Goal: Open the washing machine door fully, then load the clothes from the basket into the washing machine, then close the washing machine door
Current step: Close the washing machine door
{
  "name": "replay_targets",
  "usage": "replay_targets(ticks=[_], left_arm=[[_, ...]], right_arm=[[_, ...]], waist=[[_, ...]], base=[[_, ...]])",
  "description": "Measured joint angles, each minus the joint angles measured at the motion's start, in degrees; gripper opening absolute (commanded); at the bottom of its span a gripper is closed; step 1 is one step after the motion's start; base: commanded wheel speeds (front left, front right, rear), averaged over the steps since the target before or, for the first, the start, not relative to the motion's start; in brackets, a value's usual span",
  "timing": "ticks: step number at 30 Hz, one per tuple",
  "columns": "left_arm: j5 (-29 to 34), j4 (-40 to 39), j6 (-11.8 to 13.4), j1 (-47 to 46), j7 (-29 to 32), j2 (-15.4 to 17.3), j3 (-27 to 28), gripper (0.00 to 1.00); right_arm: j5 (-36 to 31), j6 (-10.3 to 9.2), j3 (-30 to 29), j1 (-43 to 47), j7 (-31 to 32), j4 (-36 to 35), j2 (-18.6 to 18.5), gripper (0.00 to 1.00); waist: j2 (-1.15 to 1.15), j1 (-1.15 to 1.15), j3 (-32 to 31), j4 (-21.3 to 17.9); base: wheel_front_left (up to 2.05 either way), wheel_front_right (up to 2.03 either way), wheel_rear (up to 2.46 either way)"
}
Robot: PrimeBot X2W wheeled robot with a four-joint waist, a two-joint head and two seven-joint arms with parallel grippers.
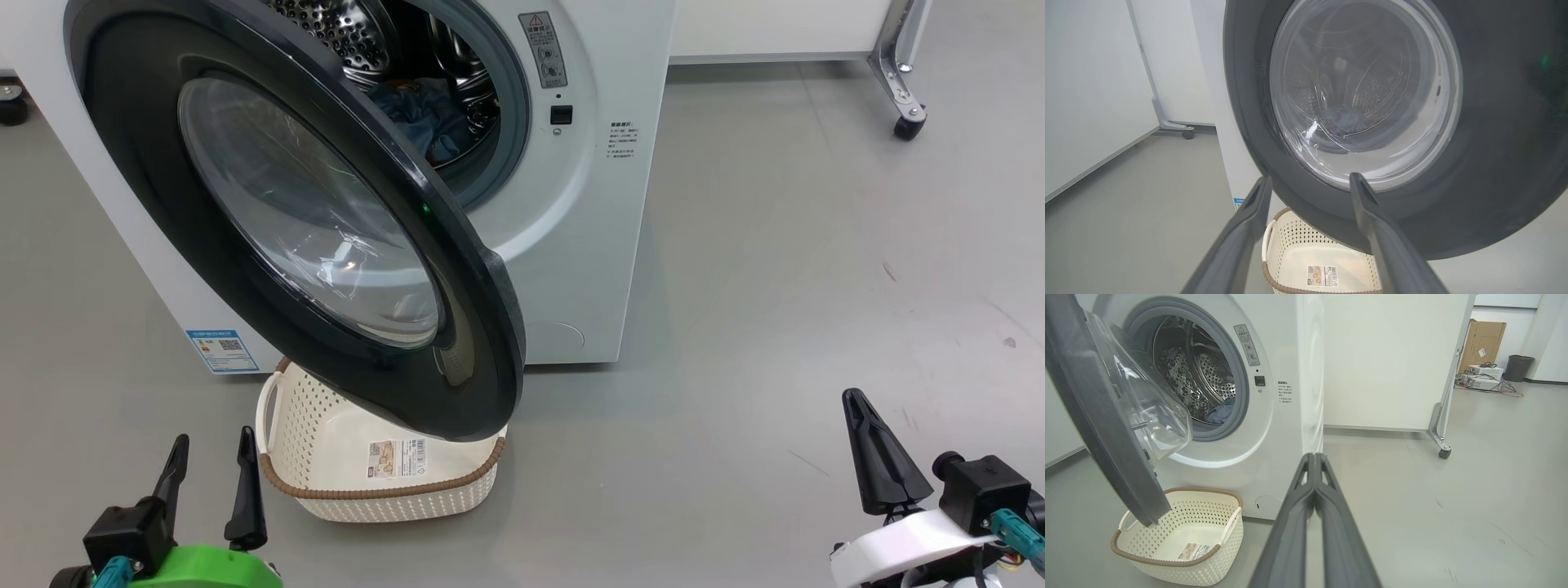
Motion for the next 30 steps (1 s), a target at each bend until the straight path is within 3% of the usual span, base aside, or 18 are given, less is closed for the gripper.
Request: replay_targets(ticks=[9, 18, 24, 30], left_arm=[[1.57, -0.82, -0.56, 0.77, 0.0, -0.46, 0.27, 1.0], [1.97, -1.37, -0.67, 1.08, 0.0, -1.04, 0.84, 1.0], [2.52, -1.53, -0.73, 1.21, -0.01, -1.38, 0.38, 1.0], [2.71, -1.6, -1.07, 1.21, -0.01, -1.57, -0.29, 1.0]], right_arm=[[0.0, 0.0, 0.46, -0.15, 0.0, -0.02, 0.15, 0.0], [1.05, -0.02, 1.77, -8.38, 0.0, -8.42, 1.96, 0.0], [1.65, -0.02, 5.57, -15.75, -0.01, -15.97, 2.21, 0.0], [1.68, -0.02, 13.07, -22.46, -0.02, -21.21, 1.76, 0.0]], waist=[[0.0, 0.0, -0.05, 0.34], [0.0, 0.0, -0.26, 0.87], [0.0, 0.0, -0.44, 1.54], [0.0, 0.0, -0.36, 3.0]], base=[[0.0, 0.0, 0.0], [0.0, 0.0, 0.0], [0.0, 0.0, 0.0], [0.0, 0.0, 0.0]])
